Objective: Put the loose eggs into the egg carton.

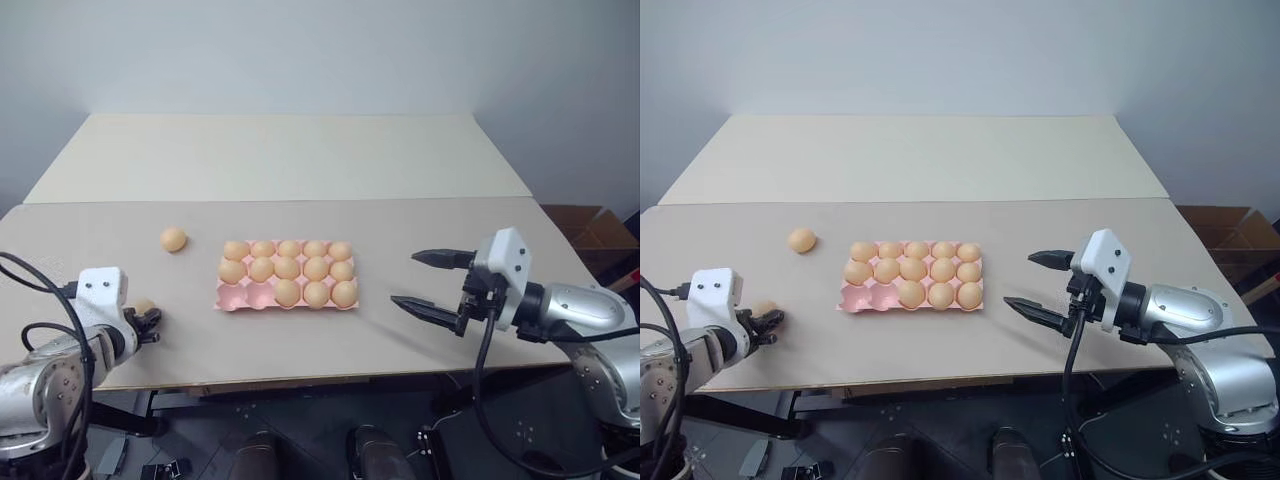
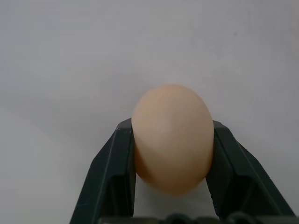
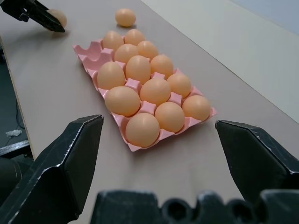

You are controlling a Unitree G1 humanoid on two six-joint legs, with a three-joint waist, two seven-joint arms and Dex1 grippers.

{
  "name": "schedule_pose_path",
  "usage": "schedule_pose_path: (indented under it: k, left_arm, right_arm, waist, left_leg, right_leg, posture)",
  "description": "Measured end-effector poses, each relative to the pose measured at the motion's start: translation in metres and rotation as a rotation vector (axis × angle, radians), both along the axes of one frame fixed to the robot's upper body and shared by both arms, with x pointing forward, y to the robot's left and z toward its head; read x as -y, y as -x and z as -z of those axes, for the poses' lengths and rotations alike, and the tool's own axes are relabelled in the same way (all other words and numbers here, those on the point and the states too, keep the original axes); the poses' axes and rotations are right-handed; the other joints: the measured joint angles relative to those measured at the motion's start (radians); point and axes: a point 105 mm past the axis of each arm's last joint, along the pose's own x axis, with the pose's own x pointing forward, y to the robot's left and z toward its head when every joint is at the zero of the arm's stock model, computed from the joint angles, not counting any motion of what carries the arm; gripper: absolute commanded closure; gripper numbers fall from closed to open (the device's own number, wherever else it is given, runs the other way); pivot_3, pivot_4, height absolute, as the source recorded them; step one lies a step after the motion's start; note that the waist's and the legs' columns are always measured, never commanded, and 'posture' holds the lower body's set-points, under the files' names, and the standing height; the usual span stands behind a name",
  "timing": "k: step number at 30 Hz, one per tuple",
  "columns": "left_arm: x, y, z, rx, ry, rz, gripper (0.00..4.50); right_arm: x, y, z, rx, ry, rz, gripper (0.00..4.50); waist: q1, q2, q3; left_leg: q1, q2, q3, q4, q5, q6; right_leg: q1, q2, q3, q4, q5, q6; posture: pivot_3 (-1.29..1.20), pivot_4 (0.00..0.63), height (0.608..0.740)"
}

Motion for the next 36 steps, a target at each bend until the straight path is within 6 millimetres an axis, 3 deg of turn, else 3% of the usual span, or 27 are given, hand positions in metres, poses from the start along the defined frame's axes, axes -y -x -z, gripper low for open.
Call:
schedule_pose_path:
  k: [3,6,9,13,18,19,20,27,31,36]
  left_arm:
    - [0.010,0.001,-0.010,0.066,-0.046,0.127,2.80]
    - [0.042,-0.006,-0.035,0.210,-0.025,0.360,2.80]
    - [0.078,-0.013,-0.046,0.275,0.019,0.568,2.80]
    - [0.118,-0.028,-0.041,0.257,0.060,0.786,2.80]
    - [0.135,-0.049,-0.029,0.188,0.034,0.867,2.80]
    - [0.136,-0.050,-0.026,0.175,0.030,0.871,2.80]
    - [0.137,-0.050,-0.023,0.158,0.032,0.882,2.12]
    - [0.126,-0.043,-0.036,0.164,0.038,0.924,0.01]
    - [0.104,-0.036,-0.053,0.281,0.034,0.884,0.01]
    - [0.049,-0.015,-0.059,0.392,-0.044,0.786,0.01]
  right_arm:
    - [0.000,0.002,0.001,-0.003,-0.009,0.006,0.00]
    - [0.000,0.003,0.002,-0.004,-0.010,0.015,0.00]
    - [-0.002,0.001,0.002,0.003,-0.017,0.025,0.00]
    - [-0.006,-0.001,-0.001,0.020,-0.024,0.024,0.00]
    - [-0.005,-0.003,-0.002,0.033,-0.028,0.054,0.00]
    - [-0.006,-0.003,-0.002,0.036,-0.028,0.057,0.00]
    - [-0.006,-0.002,-0.003,0.040,-0.028,0.057,0.00]
    - [-0.006,0.002,-0.002,0.043,-0.035,0.074,0.00]
    - [-0.006,0.002,-0.003,0.044,-0.036,0.076,0.00]
    - [-0.004,0.002,-0.003,0.034,-0.028,0.054,0.00]
  waist:
    - [0.000,0.000,0.000]
    - [0.009,0.000,0.000]
    - [0.021,0.000,0.000]
    - [0.023,0.000,0.000]
    - [0.016,0.000,0.000]
    - [0.014,0.000,0.000]
    - [0.013,0.000,0.000]
    - [0.010,0.000,0.000]
    - [0.009,0.000,0.000]
    - [0.002,0.001,0.000]
  left_leg:
    - [-0.001,0.000,0.000,0.000,0.000,0.000]
    - [-0.001,0.000,0.001,0.000,0.000,0.000]
    - [0.000,-0.001,0.003,0.000,0.000,0.000]
    - [-0.001,-0.001,0.003,0.000,0.000,0.000]
    - [-0.003,-0.001,0.003,0.000,-0.001,0.001]
    - [-0.003,-0.001,0.003,0.000,-0.001,0.002]
    - [-0.003,-0.001,0.002,0.000,-0.001,0.002]
    - [-0.003,-0.001,0.002,0.000,-0.001,0.002]
    - [-0.003,0.000,0.002,0.000,-0.001,0.002]
    - [-0.003,0.001,0.003,0.000,-0.001,0.002]
  right_leg:
    - [-0.001,-0.001,0.000,-0.001,-0.002,-0.004]
    - [-0.001,-0.002,0.001,-0.001,-0.003,-0.006]
    - [0.000,-0.002,0.000,-0.001,-0.003,-0.006]
    - [0.000,-0.001,0.000,-0.001,-0.003,-0.005]
    - [-0.001,0.000,0.000,-0.002,0.000,0.002]
    - [-0.001,0.000,0.000,-0.002,-0.001,0.002]
    - [-0.001,0.000,0.000,-0.002,-0.001,0.002]
    - [-0.001,-0.001,0.000,-0.002,-0.001,0.003]
    - [-0.001,-0.001,-0.001,-0.001,-0.001,0.002]
    - [-0.002,-0.001,-0.001,-0.001,-0.003,-0.001]
  posture:
    - [0.00,0.150,0.740]
    - [0.00,0.150,0.740]
    - [0.00,0.150,0.740]
    - [0.00,0.150,0.740]
    - [0.00,0.150,0.740]
    - [0.00,0.150,0.740]
    - [0.00,0.150,0.740]
    - [0.00,0.150,0.740]
    - [0.00,0.150,0.740]
    - [0.00,0.150,0.740]
